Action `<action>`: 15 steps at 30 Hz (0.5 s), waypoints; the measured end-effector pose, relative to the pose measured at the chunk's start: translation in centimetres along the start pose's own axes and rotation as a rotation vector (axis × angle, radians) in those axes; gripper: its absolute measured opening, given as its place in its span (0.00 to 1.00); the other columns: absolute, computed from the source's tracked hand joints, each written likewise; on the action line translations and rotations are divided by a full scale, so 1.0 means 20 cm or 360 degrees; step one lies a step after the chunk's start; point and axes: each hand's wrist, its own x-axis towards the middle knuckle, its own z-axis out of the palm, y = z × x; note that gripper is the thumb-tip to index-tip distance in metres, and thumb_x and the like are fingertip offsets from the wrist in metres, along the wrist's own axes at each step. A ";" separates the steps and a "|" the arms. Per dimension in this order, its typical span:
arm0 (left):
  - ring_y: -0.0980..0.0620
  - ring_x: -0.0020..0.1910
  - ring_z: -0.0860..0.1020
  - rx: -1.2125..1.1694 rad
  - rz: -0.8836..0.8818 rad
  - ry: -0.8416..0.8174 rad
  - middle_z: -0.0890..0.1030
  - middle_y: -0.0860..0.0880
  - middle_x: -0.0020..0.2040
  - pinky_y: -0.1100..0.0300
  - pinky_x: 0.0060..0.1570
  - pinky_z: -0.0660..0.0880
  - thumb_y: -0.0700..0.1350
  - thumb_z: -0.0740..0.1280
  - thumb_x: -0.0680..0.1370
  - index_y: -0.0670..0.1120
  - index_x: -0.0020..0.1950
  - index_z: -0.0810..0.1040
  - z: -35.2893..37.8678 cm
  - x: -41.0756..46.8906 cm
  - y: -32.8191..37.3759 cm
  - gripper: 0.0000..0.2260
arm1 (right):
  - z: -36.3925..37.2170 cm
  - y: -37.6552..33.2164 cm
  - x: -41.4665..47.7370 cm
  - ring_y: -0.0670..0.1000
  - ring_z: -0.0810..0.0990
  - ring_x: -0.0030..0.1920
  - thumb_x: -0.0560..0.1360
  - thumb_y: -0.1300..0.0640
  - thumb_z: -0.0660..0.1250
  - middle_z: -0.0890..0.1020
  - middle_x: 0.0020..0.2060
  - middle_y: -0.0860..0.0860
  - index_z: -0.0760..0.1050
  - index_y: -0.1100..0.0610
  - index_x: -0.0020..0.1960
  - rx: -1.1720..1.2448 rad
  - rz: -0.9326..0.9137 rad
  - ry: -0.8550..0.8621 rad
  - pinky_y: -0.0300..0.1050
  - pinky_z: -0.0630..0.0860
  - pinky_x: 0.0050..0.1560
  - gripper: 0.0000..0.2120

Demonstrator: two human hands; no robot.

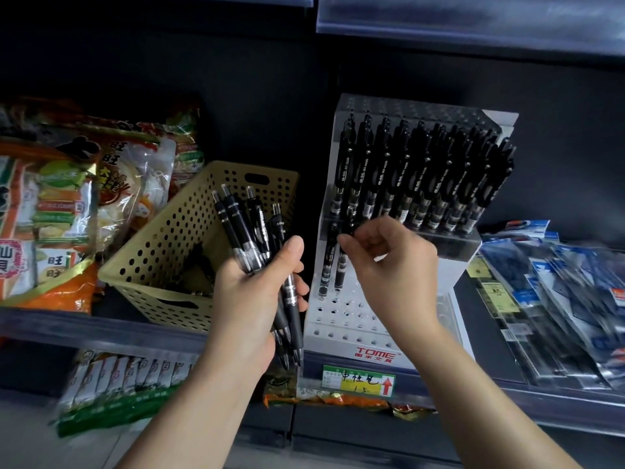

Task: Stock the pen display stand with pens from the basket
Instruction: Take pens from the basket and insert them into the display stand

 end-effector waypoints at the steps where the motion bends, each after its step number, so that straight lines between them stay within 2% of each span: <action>1: 0.51 0.27 0.75 0.0001 0.0007 -0.0003 0.79 0.49 0.30 0.58 0.24 0.72 0.48 0.73 0.64 0.41 0.40 0.75 0.00 0.00 0.00 0.13 | 0.01 0.01 0.00 0.45 0.78 0.32 0.71 0.54 0.74 0.80 0.30 0.45 0.78 0.54 0.38 -0.0022 0.0010 -0.0021 0.45 0.75 0.35 0.07; 4: 0.52 0.26 0.75 -0.0004 0.0016 0.0001 0.79 0.50 0.30 0.58 0.24 0.72 0.48 0.73 0.64 0.40 0.41 0.75 0.00 0.00 0.01 0.14 | 0.01 0.02 0.00 0.47 0.77 0.30 0.70 0.54 0.74 0.79 0.28 0.45 0.78 0.55 0.36 -0.0030 0.0076 -0.0079 0.47 0.76 0.34 0.08; 9: 0.52 0.27 0.75 -0.0008 -0.0013 -0.0010 0.79 0.50 0.30 0.58 0.24 0.72 0.48 0.73 0.64 0.40 0.43 0.75 0.00 0.00 0.01 0.15 | 0.01 0.03 0.00 0.44 0.76 0.29 0.70 0.53 0.75 0.78 0.27 0.43 0.78 0.54 0.35 0.0006 0.0144 -0.0106 0.44 0.75 0.33 0.08; 15: 0.53 0.24 0.75 -0.0002 -0.0046 0.0026 0.77 0.51 0.26 0.57 0.26 0.73 0.48 0.74 0.63 0.43 0.43 0.74 0.00 -0.01 0.01 0.15 | 0.01 0.02 -0.01 0.47 0.77 0.30 0.71 0.55 0.74 0.77 0.27 0.45 0.77 0.56 0.36 -0.0084 0.0019 -0.0135 0.46 0.75 0.33 0.09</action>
